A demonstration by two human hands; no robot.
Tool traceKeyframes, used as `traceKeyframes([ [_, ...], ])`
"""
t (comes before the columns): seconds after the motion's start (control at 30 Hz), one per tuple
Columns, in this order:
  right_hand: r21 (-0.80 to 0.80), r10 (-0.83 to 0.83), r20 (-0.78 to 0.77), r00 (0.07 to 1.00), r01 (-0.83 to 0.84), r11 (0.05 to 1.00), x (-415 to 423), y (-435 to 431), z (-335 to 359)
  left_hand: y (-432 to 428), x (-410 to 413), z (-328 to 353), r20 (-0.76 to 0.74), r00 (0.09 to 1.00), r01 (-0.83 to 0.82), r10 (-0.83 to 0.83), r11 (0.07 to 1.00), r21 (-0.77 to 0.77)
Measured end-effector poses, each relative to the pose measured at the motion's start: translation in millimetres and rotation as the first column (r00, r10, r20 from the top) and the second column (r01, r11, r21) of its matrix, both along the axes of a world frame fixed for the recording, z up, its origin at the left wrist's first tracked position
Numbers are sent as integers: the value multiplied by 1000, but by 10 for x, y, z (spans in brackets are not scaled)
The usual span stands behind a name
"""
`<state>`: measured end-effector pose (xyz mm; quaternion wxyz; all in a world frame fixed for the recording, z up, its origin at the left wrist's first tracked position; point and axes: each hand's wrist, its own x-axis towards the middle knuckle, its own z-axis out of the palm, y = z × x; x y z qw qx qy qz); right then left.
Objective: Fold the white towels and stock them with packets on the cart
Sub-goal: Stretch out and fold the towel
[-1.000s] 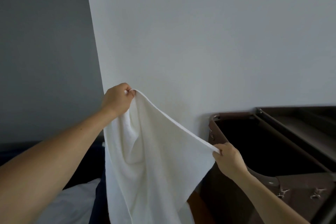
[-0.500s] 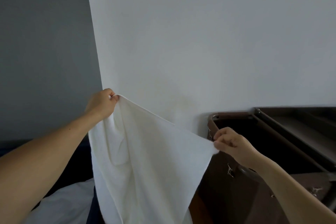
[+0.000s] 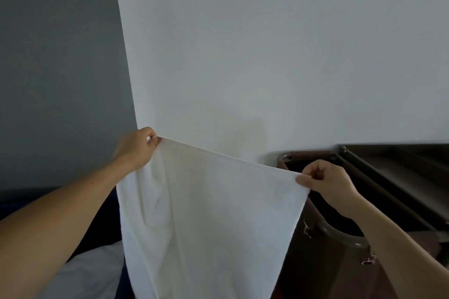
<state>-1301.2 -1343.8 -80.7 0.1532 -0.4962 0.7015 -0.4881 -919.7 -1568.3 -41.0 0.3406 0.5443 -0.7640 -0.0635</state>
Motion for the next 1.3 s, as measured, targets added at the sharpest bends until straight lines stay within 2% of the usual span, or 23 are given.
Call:
traceKeyframes([
  [0.07,-69,92,211,973,-79,995,-14,5,35,2,0,-17,-42,999,27,-26,999,31],
  [0.13,-117,169,391,905,-133,984,-14,-1,58,-11,7,-46,-110,993,59,-50,995,77],
  [0.23,-143,208,513,833,-157,977,60,-9,127,7,-36,-110,-212,974,116,-75,975,189],
  [0.3,-86,173,500,849,-150,985,195,-45,160,92,-157,-147,-295,953,135,-64,964,229],
  [0.43,1,111,394,912,-122,993,587,-225,200,480,-575,-178,-433,895,199,-109,965,170],
  [0.6,27,82,220,972,-90,996,1054,-536,176,981,-1113,-391,-294,920,298,-260,950,91],
  [0.8,77,60,319,946,-89,993,1201,-587,164,1274,-1246,-581,-362,890,318,-278,946,56],
  [0.97,128,65,397,915,-126,984,1208,-564,133,1392,-1272,-721,-263,911,344,-317,937,63],
  [1.17,166,178,397,900,-262,951,1239,-495,153,1399,-1197,-812,-203,911,381,-360,921,77],
  [1.3,192,214,308,927,-281,940,1252,-488,144,1347,-1109,-778,-286,897,369,-337,927,64],
])
